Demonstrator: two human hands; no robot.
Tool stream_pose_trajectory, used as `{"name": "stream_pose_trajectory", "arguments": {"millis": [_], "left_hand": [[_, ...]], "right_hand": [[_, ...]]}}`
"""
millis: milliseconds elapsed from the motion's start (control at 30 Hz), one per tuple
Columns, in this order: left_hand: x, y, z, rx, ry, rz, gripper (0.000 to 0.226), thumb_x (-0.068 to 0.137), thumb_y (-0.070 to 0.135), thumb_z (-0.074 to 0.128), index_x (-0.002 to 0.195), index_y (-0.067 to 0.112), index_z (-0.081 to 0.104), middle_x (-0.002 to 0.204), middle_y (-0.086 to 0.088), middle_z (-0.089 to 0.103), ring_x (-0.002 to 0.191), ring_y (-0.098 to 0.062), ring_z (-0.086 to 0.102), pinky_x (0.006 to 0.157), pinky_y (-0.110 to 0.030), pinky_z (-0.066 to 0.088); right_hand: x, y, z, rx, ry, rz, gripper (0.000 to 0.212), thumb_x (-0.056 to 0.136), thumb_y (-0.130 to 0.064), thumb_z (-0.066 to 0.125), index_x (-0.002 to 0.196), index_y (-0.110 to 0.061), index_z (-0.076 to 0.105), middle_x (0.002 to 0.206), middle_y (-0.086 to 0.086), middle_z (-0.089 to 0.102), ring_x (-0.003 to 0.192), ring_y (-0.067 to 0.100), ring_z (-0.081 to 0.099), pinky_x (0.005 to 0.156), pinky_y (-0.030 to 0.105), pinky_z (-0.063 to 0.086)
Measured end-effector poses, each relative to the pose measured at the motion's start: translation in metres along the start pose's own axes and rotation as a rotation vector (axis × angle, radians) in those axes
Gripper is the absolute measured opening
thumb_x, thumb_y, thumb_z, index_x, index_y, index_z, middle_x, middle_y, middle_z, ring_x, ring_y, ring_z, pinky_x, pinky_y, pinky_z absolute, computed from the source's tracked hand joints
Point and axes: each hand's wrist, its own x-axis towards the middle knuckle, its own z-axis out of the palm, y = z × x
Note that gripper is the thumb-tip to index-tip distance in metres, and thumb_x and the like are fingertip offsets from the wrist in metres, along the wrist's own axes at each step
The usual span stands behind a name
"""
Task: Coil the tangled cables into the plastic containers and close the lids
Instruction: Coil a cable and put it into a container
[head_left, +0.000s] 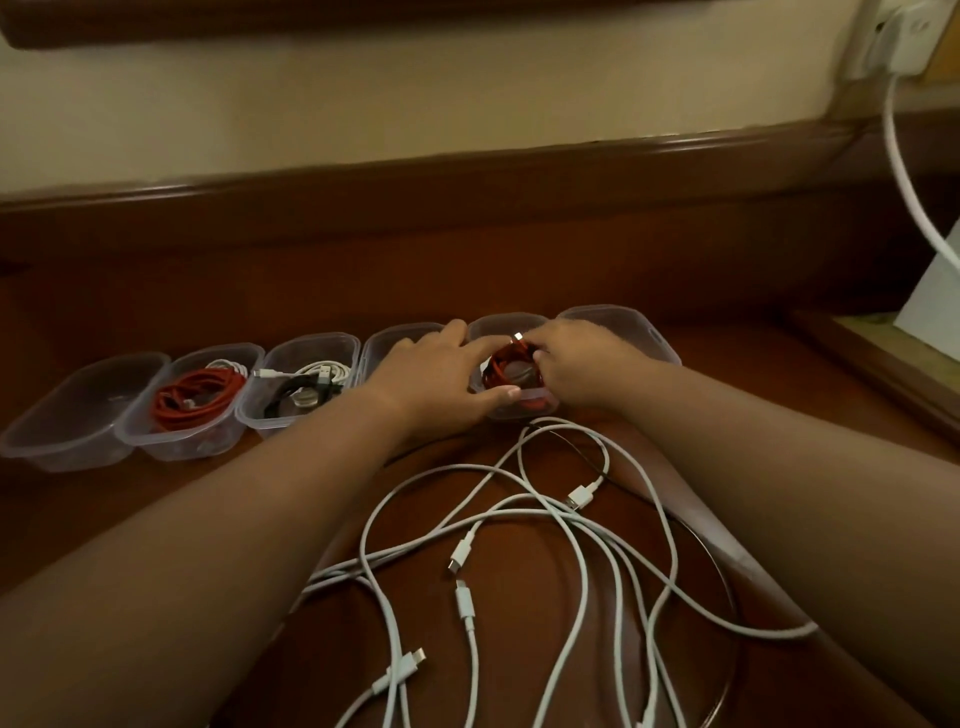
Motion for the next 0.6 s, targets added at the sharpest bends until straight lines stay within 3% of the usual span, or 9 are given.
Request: {"name": "stream_pose_trajectory", "arguments": {"millis": [100, 433, 600], "left_hand": [[0.001, 0.002, 0.001, 0.044, -0.009, -0.003, 0.072, 0.091, 0.074, 0.033, 0.154, 0.040, 0.023, 0.145, -0.004, 0.036, 0.133, -0.028, 0.041, 0.108, -0.048, 0.035], [0.005, 0.012, -0.005, 0.137, -0.122, -0.021, 0.069, 0.093, 0.073, 0.027, 0.154, 0.041, 0.021, 0.158, -0.010, 0.020, 0.141, -0.035, 0.032, 0.111, -0.053, 0.025], [0.008, 0.014, -0.005, 0.171, -0.155, -0.024, 0.071, 0.092, 0.075, 0.023, 0.155, 0.042, 0.020, 0.157, -0.011, 0.021, 0.140, -0.035, 0.033, 0.111, -0.054, 0.026]], "right_hand": [[-0.002, -0.001, 0.005, 0.016, -0.018, -0.006, 0.038, 0.099, -0.022, 0.044, 0.136, -0.024, 0.054, 0.123, 0.006, 0.062, 0.101, 0.022, 0.059, 0.089, 0.044, 0.053], [-0.004, -0.004, 0.006, -0.207, -0.101, -0.049, 0.040, 0.102, -0.033, 0.038, 0.138, -0.020, 0.050, 0.135, 0.007, 0.055, 0.123, 0.026, 0.046, 0.101, 0.045, 0.034], [-0.008, -0.005, 0.003, -0.114, -0.079, -0.022, 0.037, 0.101, -0.032, 0.040, 0.134, -0.017, 0.046, 0.127, 0.009, 0.057, 0.116, 0.026, 0.048, 0.104, 0.046, 0.029]]}}
